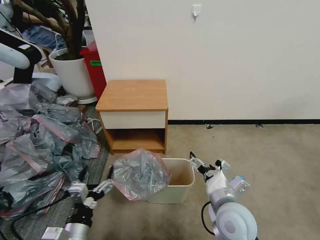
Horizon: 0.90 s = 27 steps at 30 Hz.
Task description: Pick up the garbage bag from the table and place it over the trash can.
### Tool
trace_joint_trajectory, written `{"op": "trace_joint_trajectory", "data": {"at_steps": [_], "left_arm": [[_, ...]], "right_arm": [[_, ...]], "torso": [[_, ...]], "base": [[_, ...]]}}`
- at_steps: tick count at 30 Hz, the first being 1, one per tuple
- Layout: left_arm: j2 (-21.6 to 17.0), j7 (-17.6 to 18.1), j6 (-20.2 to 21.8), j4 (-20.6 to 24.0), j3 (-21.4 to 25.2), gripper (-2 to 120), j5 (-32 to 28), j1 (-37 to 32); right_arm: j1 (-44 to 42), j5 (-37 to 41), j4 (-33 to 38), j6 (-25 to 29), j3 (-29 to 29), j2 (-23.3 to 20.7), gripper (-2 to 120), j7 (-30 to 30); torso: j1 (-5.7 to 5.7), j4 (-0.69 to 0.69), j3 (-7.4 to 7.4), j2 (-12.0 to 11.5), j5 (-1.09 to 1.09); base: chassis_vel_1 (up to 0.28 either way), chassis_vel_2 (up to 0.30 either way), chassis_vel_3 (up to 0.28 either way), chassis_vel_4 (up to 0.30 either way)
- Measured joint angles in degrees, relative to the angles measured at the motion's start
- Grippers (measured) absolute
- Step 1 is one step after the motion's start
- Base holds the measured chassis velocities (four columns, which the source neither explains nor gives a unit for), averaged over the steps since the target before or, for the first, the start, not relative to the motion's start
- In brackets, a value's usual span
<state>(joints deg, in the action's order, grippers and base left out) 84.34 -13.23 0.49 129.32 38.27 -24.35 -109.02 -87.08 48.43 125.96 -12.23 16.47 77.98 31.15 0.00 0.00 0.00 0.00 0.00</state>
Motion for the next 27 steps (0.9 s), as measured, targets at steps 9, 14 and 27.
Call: {"op": "trace_joint_trajectory", "data": {"at_steps": [9,14,27], "left_arm": [[-1.46,6.68,12.79,0.56,-2.92,100,-1.39,3.92],[-3.55,13.17,19.6,1.56,-6.27,100,-3.93,6.83],[-7.04,21.64,27.19,-1.42,-11.3,95,-6.6,13.42]], "right_arm": [[-1.11,-1.24,0.58,0.14,0.35,0.48,101,0.01],[-1.72,-2.32,0.29,0.4,0.04,1.23,100,0.01],[-2.85,-3.59,-0.63,0.95,0.7,2.17,100,0.0]], "torso": [[0.0,0.0,0.0,0.0,0.0],[0.0,0.0,0.0,0.0,0.0],[0.0,0.0,0.0,0.0,0.0]], "base": [[0.0,0.0,0.0,0.0],[0.0,0.0,0.0,0.0],[0.0,0.0,0.0,0.0]]}}
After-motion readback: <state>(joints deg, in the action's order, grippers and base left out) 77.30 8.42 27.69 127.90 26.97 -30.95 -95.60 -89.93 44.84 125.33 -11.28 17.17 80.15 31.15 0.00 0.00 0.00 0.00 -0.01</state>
